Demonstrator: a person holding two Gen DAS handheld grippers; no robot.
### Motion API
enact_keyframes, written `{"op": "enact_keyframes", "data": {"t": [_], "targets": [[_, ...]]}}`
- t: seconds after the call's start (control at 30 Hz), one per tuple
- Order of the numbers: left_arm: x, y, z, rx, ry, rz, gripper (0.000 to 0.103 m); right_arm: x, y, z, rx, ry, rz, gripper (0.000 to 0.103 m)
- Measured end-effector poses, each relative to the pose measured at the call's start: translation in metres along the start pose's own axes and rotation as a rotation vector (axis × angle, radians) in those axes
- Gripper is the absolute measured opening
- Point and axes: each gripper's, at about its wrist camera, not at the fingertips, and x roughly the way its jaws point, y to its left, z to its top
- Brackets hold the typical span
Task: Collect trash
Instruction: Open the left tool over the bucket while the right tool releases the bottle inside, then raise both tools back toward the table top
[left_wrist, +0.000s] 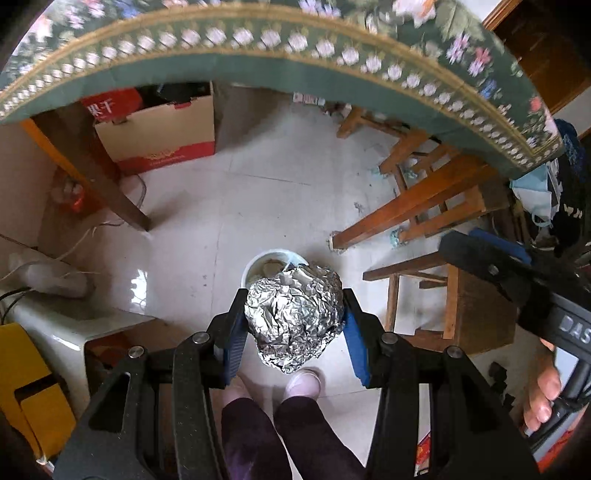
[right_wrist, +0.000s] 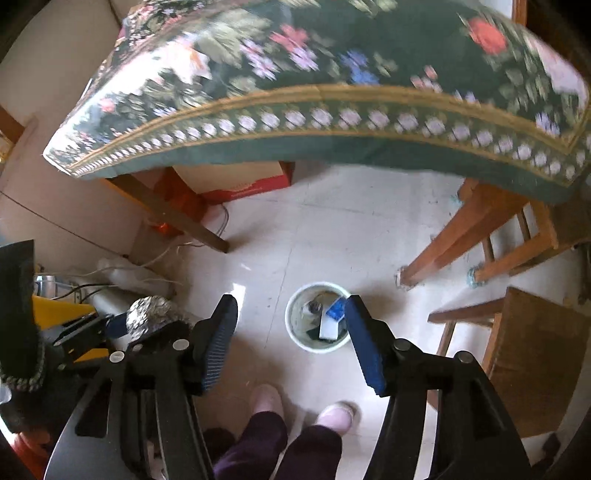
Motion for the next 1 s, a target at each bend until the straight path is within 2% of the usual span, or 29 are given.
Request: {"op": "enact_keyframes", "data": {"t": [0.13,0.2,0.27,0.4,0.5,0.8,1.0], "targets": [[0.019,-0.012,0.008,0.016,0.041,-0.013,0.049,-0.003,-0.021,-0.002,0.063,0.019,-0.010,0.057],[0.029,-0.020,0.014,0.022,0.068,-0.013,0.054,-0.007,-0.029,-0.002,0.081,0.018,-0.019,0.057],[0.040,-0.025,0.018,0.022,0.099,-0.011,0.067,-0.010,-0.034,-0.002,0.091,0.012,-0.032,0.057],[0.055,-0.035,0.025,0.050,0.135,-0.008,0.067,-0.018,-0.036,0.001,0.103,0.003,-0.043,0.057],[0.048,-0.043,0.027,0.085,0.118,0.012,0.067,-0.028,-0.032,0.004,0.106,-0.009,-0.046,0.057],[-0.020,-0.049,0.038,0.116,0.038,0.008,0.067,-0.073,-0.018,0.013,0.103,-0.053,-0.059,0.057],[-0.101,-0.051,0.051,0.120,-0.072,-0.011,0.067,-0.132,0.008,0.025,0.087,-0.136,-0.070,0.057]]}}
